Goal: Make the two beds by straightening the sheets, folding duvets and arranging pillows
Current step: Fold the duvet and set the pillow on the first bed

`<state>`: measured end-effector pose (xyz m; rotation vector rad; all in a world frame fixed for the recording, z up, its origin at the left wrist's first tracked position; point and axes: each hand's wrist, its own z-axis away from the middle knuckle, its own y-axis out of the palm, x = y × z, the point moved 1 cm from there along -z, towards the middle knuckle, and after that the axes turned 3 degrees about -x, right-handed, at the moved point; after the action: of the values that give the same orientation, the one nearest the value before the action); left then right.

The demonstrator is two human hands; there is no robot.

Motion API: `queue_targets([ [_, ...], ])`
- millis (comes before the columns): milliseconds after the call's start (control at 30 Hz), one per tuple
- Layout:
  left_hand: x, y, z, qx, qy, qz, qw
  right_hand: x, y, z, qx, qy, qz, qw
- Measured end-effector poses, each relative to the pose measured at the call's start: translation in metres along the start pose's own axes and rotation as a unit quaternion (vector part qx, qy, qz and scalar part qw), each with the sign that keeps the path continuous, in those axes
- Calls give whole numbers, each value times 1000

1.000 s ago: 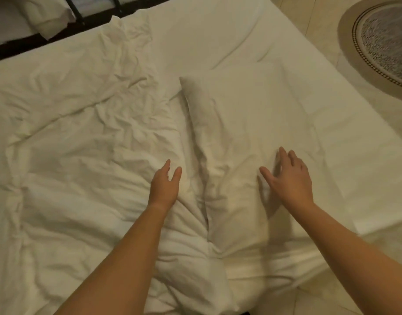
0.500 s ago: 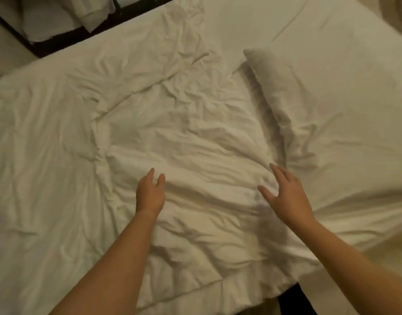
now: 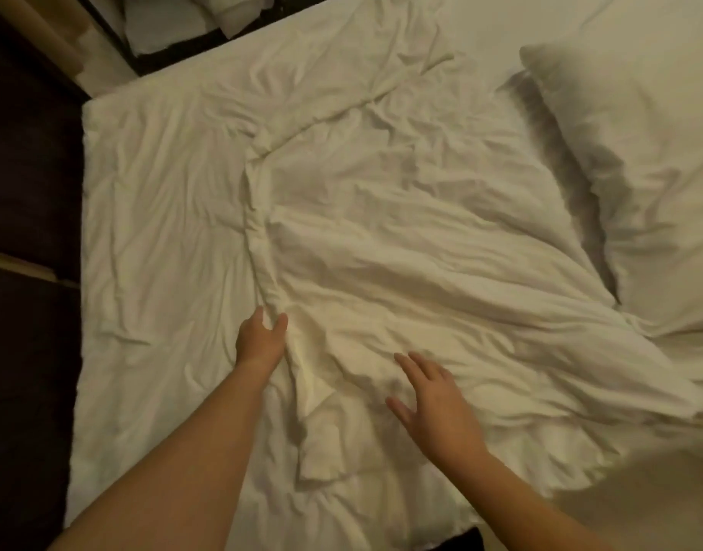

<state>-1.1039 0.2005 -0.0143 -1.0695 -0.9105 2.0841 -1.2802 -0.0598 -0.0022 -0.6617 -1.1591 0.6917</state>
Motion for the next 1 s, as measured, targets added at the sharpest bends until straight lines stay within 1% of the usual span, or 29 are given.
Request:
queue_targets([
  [100, 6, -14, -21, -11, 12, 4, 1000, 22, 38, 19, 3, 2, -28, 1000],
  [233, -4, -37, -71, -22, 33, 2, 999, 49, 88, 31, 10, -11, -56, 998],
  [400, -32, -43, -149, -28, 59, 7, 998, 76, 150, 27, -11, 25, -74, 997],
  [467, -40, -39, -178, -23, 73, 2, 997, 88, 172, 25, -24, 29, -71, 997],
  [533, -41, -31, -203, -8, 81, -5, 997, 97, 194, 25, -19, 32, -35, 999],
  [633, -34, -19, -226, 15, 93, -3, 996, 106, 217, 28, -3, 78, -11, 997],
  [733, -28, -15, -241, -1, 101, -8, 995, 113, 231, 33, -22, 105, 18, 994],
  [833, -24, -14, -252, -40, 95, 14, 995, 113, 238, 35, -71, 155, -27, 985],
  [933, -23, -13, -264, -33, 73, 62, 995, 111, 235, 38, -113, 216, -63, 968],
  [1000, -20, -16, -266, -25, 60, 99, 993, 109, 230, 42, -125, 227, -55, 964],
])
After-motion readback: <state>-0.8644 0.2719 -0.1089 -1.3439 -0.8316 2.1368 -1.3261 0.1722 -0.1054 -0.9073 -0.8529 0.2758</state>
